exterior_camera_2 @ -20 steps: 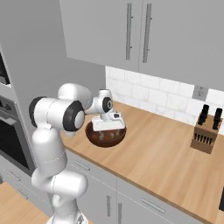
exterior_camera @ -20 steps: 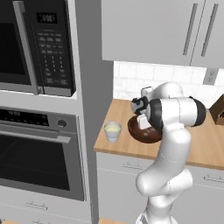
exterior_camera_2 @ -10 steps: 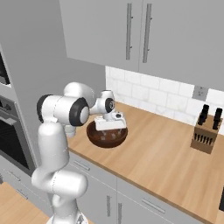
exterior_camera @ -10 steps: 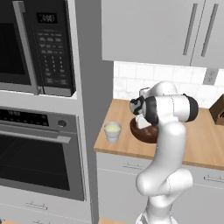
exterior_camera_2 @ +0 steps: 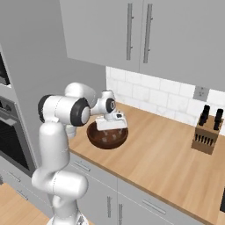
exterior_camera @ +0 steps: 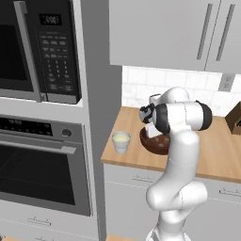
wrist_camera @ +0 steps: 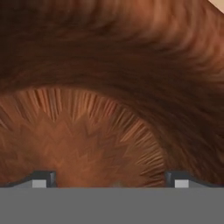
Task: Grab a lemon wedge from the fridge and one ice cube from the ice bowl, and put them in the glass of lemonade.
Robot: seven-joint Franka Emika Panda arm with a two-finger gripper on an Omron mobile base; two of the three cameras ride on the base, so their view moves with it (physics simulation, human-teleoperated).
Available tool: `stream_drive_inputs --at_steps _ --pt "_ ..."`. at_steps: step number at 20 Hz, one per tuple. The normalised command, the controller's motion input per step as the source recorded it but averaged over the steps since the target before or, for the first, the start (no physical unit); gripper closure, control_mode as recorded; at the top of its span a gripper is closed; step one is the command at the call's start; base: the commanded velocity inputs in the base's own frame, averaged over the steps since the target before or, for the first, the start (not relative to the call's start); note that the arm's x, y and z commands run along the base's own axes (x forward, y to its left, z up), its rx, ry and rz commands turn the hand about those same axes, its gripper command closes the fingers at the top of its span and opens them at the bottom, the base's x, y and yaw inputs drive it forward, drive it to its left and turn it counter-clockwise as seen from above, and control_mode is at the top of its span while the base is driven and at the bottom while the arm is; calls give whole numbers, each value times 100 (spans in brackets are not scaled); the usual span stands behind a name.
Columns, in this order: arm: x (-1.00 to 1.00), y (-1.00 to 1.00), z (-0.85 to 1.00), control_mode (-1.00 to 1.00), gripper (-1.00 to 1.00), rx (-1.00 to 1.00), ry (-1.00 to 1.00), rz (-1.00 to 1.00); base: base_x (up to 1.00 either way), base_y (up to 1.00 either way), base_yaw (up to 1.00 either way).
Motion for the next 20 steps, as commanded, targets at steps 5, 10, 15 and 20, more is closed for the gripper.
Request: stream_drive_inputs --at_steps 5,10,15,20 --pt "-25 4 -2 -100 -100 0 -21 -11 0 0 0" --pt "-11 7 24 -100 -100 2 -24 -19 0 0 0" --pt "-6 25 26 -100 -100 1 -16 -27 0 0 0" --pt "-26 1 0 -100 -100 0 3 -44 0 0 0"
